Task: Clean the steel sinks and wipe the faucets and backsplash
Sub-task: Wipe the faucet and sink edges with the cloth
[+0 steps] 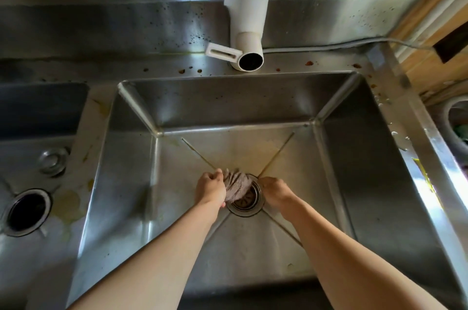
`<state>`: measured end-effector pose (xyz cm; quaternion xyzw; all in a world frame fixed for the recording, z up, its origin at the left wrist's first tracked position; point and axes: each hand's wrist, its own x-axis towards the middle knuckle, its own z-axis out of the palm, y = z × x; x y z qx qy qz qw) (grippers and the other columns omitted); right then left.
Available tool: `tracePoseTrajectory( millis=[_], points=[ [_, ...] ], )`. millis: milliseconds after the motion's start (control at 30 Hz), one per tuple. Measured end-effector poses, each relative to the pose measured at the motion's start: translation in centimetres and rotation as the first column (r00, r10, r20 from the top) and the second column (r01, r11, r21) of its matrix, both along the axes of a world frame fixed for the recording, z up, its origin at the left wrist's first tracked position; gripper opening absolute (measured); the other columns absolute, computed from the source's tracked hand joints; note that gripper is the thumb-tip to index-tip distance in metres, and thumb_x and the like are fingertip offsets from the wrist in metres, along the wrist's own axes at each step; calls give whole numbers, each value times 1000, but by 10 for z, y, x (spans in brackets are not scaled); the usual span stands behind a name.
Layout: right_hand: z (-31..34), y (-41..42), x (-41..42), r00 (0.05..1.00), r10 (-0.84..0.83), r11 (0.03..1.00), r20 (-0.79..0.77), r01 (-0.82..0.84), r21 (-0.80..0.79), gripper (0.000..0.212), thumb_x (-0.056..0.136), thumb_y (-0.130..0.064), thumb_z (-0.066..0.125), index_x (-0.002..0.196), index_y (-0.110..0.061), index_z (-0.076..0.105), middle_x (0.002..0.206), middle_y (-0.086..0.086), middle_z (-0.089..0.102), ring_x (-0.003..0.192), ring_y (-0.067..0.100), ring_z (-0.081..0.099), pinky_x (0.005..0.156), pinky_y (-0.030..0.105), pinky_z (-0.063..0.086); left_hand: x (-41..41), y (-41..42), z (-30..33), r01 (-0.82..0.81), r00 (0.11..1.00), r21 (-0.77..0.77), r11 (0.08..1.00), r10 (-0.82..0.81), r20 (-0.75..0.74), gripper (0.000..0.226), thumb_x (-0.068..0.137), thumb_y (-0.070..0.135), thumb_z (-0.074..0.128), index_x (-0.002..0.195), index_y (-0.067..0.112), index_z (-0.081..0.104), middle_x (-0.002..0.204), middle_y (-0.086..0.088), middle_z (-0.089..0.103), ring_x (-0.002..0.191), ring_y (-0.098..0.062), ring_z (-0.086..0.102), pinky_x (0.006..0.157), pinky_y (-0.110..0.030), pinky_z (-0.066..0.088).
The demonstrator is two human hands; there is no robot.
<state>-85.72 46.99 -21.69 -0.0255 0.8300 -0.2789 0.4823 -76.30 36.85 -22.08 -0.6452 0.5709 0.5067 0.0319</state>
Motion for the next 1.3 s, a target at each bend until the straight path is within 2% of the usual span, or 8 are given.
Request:
tracePoseTrajectory(
  millis=[167, 233, 367, 567, 833, 967, 1133, 1300],
  points=[
    [22, 6, 13, 898, -223, 922, 379, 321, -217, 23, 95, -26, 57, 116, -15, 57, 115, 9, 63, 107, 28, 61, 79, 40, 53, 2, 5, 15, 211, 968, 32, 977, -205, -144, 16, 97, 19, 48, 85, 11, 54, 90, -11, 62, 80, -24, 56, 59, -23, 40],
    [21, 7, 15, 945, -298, 907, 137, 325, -269, 16, 91, -12, 61, 105, -17, 57, 111, 12, 64, 103, 32, 63, 73, 46, 57, 2, 6, 22, 297, 950, 66, 953, -287, -122, 18, 95, 12, 47, 80, 12, 56, 93, -10, 60, 84, -21, 53, 65, -21, 39],
    [29, 18, 7, 940, -137, 987, -311, 103, -125, 14, 84, -16, 66, 97, -19, 65, 87, 2, 63, 84, 23, 62, 73, 30, 51, 8, 5, 35, 568, 783, 70, 820, -565, 259, 45, 95, 16, 38, 141, 17, 37, 146, -10, 37, 133, -33, 34, 112, -43, 25],
    [62, 32, 8, 906, -360, 906, -223, 283, -313, 29, 71, -5, 78, 94, -8, 61, 86, 6, 66, 80, 22, 64, 67, 28, 52, -5, 9, 86, 486, 840, 239, 840, -375, -391, 13, 91, 23, 62, 104, 21, 62, 113, -2, 64, 109, -17, 55, 91, -26, 37],
    [135, 33, 17, 842, -520, 774, -143, 393, -497, 16, 81, -1, 69, 83, -9, 56, 89, 18, 67, 78, 26, 62, 80, 46, 54, 12, -17, 130, 295, 887, 127, 947, -222, -404, 24, 90, 10, 61, 113, 7, 64, 97, -11, 68, 90, -27, 63, 79, -35, 50],
    [168, 40, 17, 826, -547, 744, -134, 406, -531, 15, 87, -4, 64, 90, -14, 53, 89, 10, 62, 74, 16, 57, 69, 33, 50, 22, -32, 160, 128, 889, 265, 956, 8, -457, 12, 91, 0, 54, 99, 9, 57, 91, -13, 64, 73, -25, 62, 60, -34, 48],
    [213, 42, 24, 767, -620, 663, -163, 402, -631, 19, 87, -8, 65, 99, -16, 54, 96, 9, 63, 82, 16, 60, 71, 29, 53, 34, -28, 185, 181, 930, 239, 954, -87, -357, 10, 91, -4, 45, 90, 5, 49, 85, -17, 65, 50, -20, 65, 54, -31, 47],
    [261, 38, 29, 801, -580, 653, -150, 347, -673, 18, 89, -23, 65, 103, -17, 56, 100, 12, 65, 89, 23, 64, 81, 43, 56, 30, -7, 221, 434, 831, -13, 901, -406, -379, 44, 88, -2, 49, 128, 18, 49, 126, -9, 55, 110, -22, 56, 88, -33, 40]
  ],
)
